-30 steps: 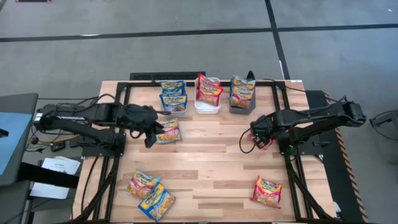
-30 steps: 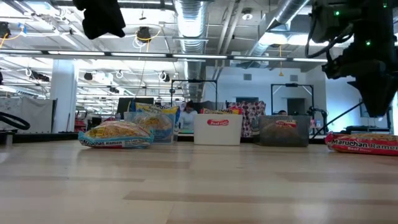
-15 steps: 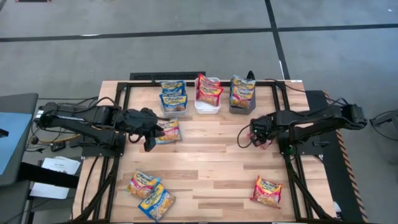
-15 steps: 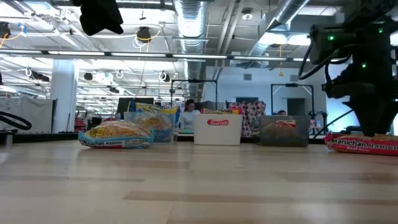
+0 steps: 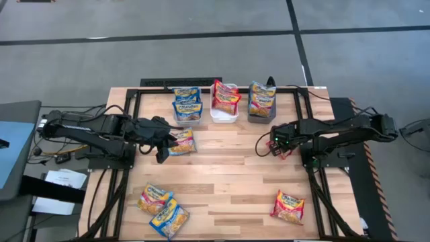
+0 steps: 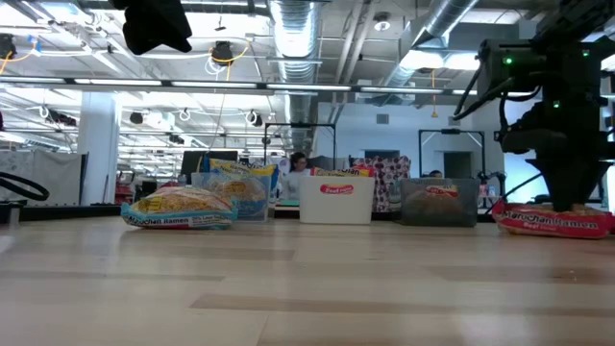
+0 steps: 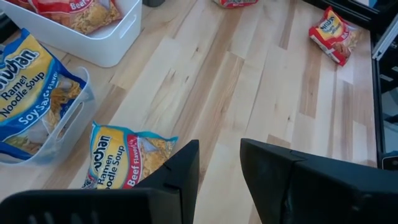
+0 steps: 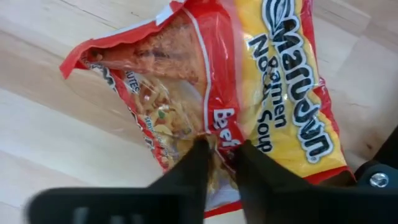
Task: Sort Maruchan noodles
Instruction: Put the red noodle pack into the white bin
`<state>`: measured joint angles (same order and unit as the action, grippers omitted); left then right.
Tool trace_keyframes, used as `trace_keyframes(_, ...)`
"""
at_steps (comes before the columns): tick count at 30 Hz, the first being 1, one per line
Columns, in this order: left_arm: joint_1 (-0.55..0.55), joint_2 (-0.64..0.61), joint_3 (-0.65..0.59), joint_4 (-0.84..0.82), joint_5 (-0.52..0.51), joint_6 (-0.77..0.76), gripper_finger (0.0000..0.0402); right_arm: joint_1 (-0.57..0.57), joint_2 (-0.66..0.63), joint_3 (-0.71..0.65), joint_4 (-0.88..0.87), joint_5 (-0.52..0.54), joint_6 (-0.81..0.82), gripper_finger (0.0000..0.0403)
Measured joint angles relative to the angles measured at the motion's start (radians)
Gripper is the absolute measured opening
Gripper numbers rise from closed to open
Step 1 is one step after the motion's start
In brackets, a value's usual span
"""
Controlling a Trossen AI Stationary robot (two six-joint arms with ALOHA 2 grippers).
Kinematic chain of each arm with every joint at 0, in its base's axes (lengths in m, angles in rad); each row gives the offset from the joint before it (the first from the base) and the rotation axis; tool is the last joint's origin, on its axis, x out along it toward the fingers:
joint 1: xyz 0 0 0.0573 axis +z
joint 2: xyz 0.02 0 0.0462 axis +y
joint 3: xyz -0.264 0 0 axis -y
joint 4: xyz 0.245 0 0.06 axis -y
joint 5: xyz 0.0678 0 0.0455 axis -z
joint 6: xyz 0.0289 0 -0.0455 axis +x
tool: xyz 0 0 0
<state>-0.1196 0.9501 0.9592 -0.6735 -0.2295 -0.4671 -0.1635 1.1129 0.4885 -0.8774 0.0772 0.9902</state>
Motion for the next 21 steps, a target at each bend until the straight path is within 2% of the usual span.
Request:
trace_keyframes(3, 0.000, 0.000, 0.000, 0.000, 0.000, -0.001, 0.0103, 0.000, 0.000, 0.000, 0.000, 0.001, 0.002, 0.0035)
trace_keyframes(5, 0.000, 0.000, 0.000, -0.001, 0.000, -0.001, 0.0103, 0.000, 0.001, 0.000, 0.004, 0.001, -0.013, 0.0013)
trace_keyframes(12, 0.000, 0.000, 0.000, -0.001, 0.000, -0.001, 0.0103, 0.016, 0.013, 0.072, -0.066, 0.018, -0.067, 0.0004)
trace_keyframes(21, 0.000, 0.000, 0.000, -0.001, 0.000, -0.001, 0.0103, 0.140, 0.010, 0.200, -0.076, 0.104, -0.096, 0.0003)
